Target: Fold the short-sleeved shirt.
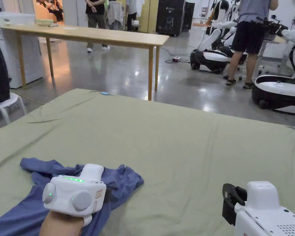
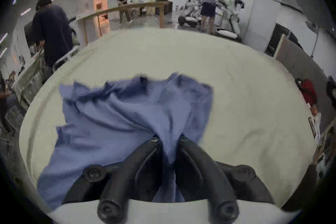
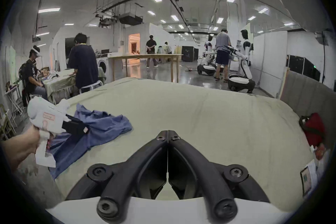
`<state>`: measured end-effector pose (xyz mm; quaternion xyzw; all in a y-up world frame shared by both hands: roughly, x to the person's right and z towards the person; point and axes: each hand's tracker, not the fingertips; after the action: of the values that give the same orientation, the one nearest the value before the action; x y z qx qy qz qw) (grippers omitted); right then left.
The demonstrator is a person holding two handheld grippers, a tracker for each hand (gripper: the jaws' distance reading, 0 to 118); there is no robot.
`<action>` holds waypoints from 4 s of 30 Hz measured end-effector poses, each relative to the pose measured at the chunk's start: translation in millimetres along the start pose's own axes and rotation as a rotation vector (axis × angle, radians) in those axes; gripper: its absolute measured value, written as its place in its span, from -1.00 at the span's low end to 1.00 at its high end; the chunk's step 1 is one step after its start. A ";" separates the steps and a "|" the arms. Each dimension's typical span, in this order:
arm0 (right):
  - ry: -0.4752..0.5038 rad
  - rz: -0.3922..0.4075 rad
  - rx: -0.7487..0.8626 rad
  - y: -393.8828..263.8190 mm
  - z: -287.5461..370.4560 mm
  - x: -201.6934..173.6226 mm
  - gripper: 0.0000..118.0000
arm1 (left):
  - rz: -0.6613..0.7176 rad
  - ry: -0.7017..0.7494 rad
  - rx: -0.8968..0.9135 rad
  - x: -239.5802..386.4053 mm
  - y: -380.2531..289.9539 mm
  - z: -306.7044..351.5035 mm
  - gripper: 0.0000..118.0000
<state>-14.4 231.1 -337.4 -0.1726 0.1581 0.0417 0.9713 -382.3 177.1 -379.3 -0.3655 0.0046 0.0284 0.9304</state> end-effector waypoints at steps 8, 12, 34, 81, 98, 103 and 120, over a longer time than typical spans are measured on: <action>-0.171 -0.057 0.035 -4.7 60.3 94.6 -0.99 | -0.099 -0.266 0.157 150.0 70.2 26.1 -0.86; -0.246 -0.083 0.044 -9.1 92.3 146.7 -0.98 | -0.171 -0.410 0.203 251.8 90.8 32.7 -0.86; -0.337 -0.166 -0.016 -64.9 130.4 263.3 -0.99 | -0.357 -0.401 0.216 436.5 9.5 0.3 0.95; -0.173 -0.160 -0.127 -64.9 53.4 151.3 -0.98 | -0.227 0.063 -0.232 62.4 -14.8 -106.6 -0.14; -0.193 -0.190 -0.116 -62.7 56.7 175.2 -0.98 | 0.123 -0.119 -0.088 36.7 0.6 -39.5 -1.00; -0.242 -0.172 -0.137 -57.7 46.9 213.6 -0.99 | 0.092 -0.146 -0.036 64.6 11.3 -12.0 -1.00; -0.304 -0.199 -0.460 -81.8 -123.6 366.6 0.90 | 0.005 -0.104 -0.024 88.6 32.2 -22.8 -1.00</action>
<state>307.5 121.1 -539.0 -0.3946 -0.0206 0.0063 0.9186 -295.3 189.5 -420.5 -0.3749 -0.0434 0.0497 0.9247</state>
